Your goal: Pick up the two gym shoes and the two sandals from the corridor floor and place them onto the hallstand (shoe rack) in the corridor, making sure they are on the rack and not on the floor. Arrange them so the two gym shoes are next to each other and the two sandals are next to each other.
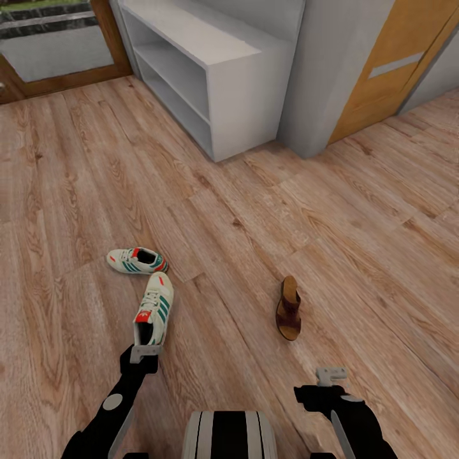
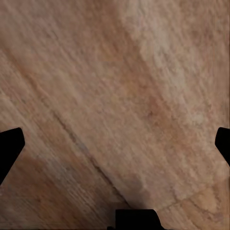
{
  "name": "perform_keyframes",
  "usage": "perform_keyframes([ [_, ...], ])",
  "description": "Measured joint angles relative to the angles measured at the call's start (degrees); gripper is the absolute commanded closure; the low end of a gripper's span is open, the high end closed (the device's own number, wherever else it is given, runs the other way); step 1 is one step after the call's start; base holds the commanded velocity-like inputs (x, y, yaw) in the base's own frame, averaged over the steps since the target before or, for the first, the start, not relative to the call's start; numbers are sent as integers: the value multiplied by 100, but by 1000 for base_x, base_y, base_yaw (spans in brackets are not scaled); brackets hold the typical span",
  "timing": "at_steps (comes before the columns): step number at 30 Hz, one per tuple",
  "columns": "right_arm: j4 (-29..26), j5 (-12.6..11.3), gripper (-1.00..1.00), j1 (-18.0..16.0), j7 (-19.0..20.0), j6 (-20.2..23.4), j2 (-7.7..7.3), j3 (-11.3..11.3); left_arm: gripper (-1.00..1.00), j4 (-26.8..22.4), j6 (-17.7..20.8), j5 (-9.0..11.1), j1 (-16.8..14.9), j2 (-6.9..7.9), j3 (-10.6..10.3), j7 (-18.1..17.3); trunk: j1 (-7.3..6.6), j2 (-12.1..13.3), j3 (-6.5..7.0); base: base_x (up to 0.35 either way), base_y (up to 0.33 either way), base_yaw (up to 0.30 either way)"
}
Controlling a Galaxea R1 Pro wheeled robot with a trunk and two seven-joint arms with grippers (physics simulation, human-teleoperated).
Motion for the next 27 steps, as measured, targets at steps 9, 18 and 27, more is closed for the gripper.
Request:
perform_keyframes([
  [9,-10,7,-100,0,3,-814,0,8,100,-231,7,-3,0,3,167,5,-23,12,200,0,0,0],
  [18,-12,5,-100,0,17,-824,0,20,100,-680,1037,-3,0,-8,172,-7,-46,24,399,0,0,0],
  [27,-20,5,-100,0,17,-828,0,18,100,-1811,2157,4,7,-25,315,-24,-69,36,650,0,0,0],
])
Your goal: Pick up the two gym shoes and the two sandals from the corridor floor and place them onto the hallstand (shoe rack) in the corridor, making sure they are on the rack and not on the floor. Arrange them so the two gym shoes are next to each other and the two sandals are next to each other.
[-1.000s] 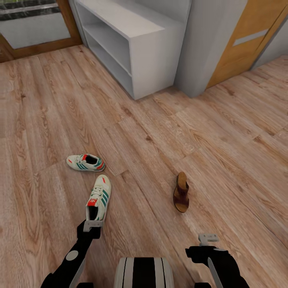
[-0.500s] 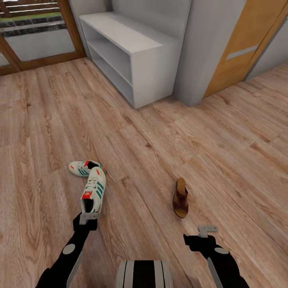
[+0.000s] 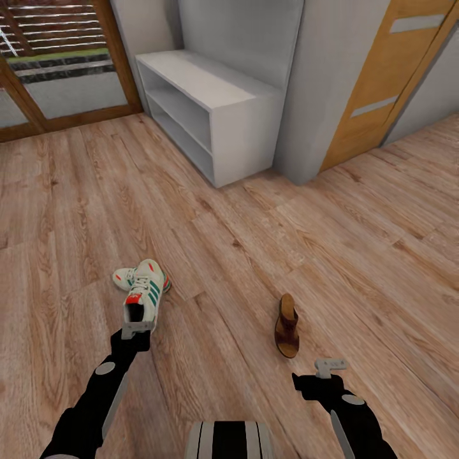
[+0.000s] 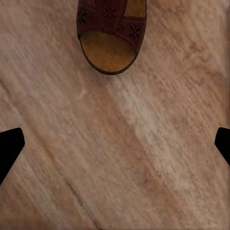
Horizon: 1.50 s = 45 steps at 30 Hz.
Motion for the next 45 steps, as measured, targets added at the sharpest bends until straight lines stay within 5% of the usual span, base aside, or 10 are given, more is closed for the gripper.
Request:
perform_keyframes([
  [18,8,0,-100,0,1,-5,0,-5,100,-1,11,9,10,-2,-4,-6,-46,24,567,0,0,0],
  [28,8,0,-100,0,6,-10,0,-7,100,-1,6,312,10,-2,4,0,-72,38,872,0,0,0],
  [45,9,1,-100,0,-16,-10,0,-8,100,0,9,334,11,-2,-4,0,-202,249,1150,0,0,192],
])
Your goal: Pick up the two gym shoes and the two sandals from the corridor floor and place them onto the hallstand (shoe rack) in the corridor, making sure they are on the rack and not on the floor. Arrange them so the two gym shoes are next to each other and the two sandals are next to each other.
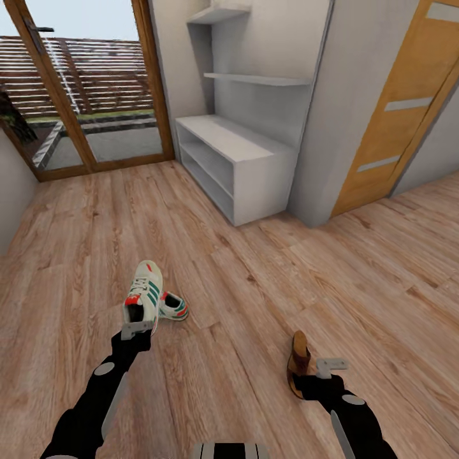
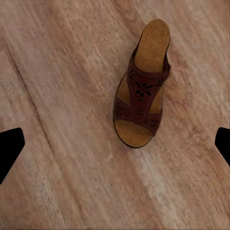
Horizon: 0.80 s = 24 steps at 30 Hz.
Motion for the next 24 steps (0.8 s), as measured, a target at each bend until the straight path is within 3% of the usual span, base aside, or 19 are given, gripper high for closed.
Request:
perform_keyframes([
  [24,7,7,-100,0,0,0,0,-1,100,2,-1,-6,0,0,0,0,0,0,6,0,0,292],
])
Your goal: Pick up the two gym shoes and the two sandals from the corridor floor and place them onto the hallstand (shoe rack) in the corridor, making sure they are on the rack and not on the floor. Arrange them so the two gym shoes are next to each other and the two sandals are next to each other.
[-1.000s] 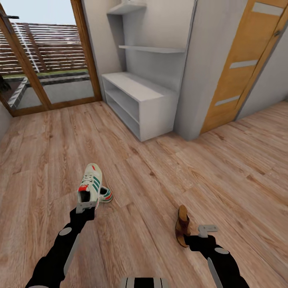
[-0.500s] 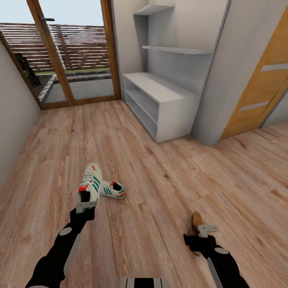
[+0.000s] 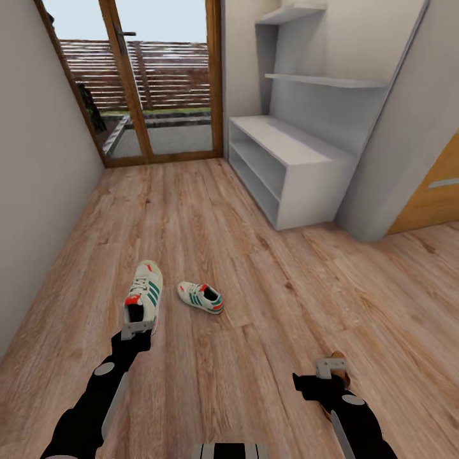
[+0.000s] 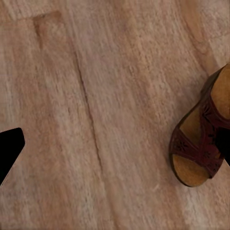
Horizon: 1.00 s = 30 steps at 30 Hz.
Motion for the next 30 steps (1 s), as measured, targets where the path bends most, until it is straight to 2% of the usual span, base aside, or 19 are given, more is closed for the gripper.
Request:
perform_keyframes([
  [15,2,0,-100,0,-1,0,0,0,100,-2,6,7,5,0,-2,0,-1,0,79,19,0,248],
  [21,2,-4,-100,0,0,0,0,0,100,0,7,15,3,0,0,0,-3,0,126,262,16,162],
  [30,3,-5,-100,0,0,-2,0,1,100,-3,9,15,1,0,1,0,-3,0,202,290,173,136],
])
